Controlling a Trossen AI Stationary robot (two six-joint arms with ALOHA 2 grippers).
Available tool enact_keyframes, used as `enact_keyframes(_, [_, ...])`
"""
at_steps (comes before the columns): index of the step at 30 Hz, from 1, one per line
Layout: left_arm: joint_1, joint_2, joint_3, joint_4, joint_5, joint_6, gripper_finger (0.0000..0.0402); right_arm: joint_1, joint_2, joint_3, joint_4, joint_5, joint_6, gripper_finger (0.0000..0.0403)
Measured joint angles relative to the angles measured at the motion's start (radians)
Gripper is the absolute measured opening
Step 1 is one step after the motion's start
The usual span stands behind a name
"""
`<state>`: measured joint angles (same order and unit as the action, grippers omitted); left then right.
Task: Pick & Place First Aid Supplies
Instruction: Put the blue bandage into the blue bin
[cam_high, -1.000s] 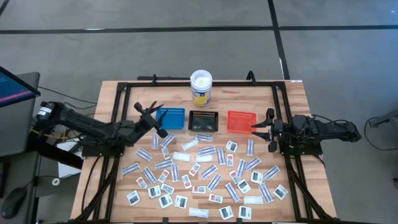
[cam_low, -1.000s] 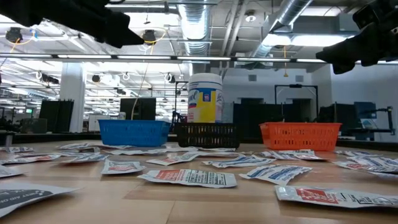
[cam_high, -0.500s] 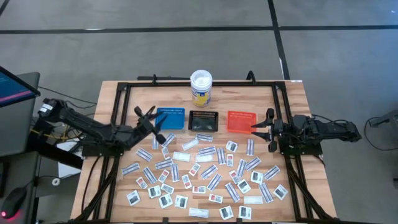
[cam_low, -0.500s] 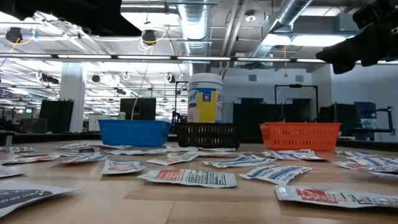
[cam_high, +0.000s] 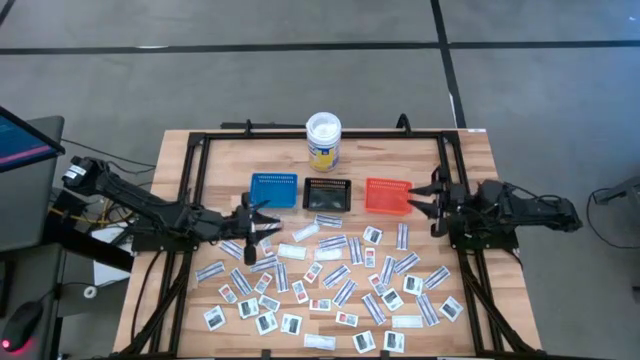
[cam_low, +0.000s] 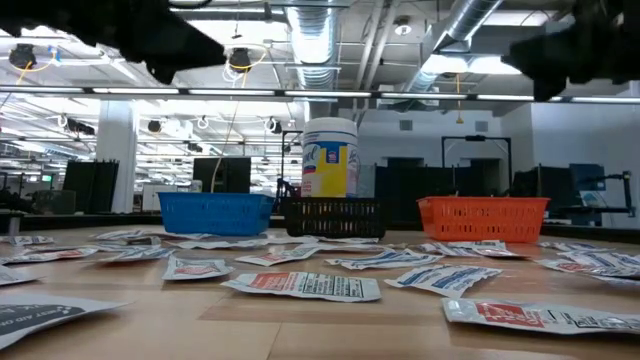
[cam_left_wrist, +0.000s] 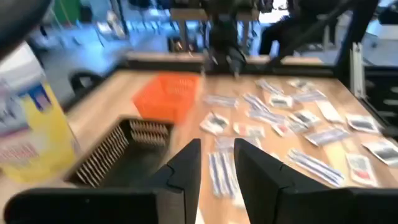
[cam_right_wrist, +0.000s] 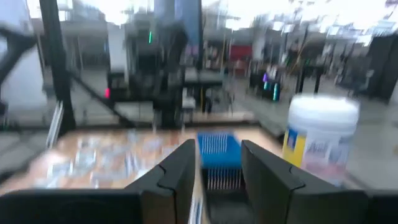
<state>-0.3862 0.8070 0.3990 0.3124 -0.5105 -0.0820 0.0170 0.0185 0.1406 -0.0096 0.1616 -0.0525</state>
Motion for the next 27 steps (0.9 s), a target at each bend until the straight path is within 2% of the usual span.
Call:
enact_keyframes(4, [0.0,0.015,-0.016,-0.008,-0.027,-0.101,0.0097,-0.002,0.0,0.0,0.079,-0.003,0.0,0.0123])
enact_keyframes(11, [0.0,0.087,-0.077,-0.009,-0.07,-0.212,0.0097,0.002,0.0,0.0,0.075,-0.003,0.008,0.0123])
enact_keyframes(16, [0.007,0.166,-0.094,-0.005,-0.163,-0.311,0.0097,-0.002,0.001,0.0,0.125,-0.001,-0.019,0.0123])
enact_keyframes(20, [0.037,0.241,-0.094,-0.004,-0.172,-0.405,0.0097,-0.018,0.001,0.0,0.21,0.003,-0.067,0.0125])
enact_keyframes(23, [0.061,0.305,-0.094,-0.005,-0.172,-0.472,0.0097,-0.027,0.008,0.0,0.195,-0.003,-0.067,0.0137])
enact_keyframes(27, [0.083,0.4,-0.094,-0.004,-0.168,-0.564,0.0097,-0.024,0.056,0.0,0.094,-0.006,0.003,0.017])
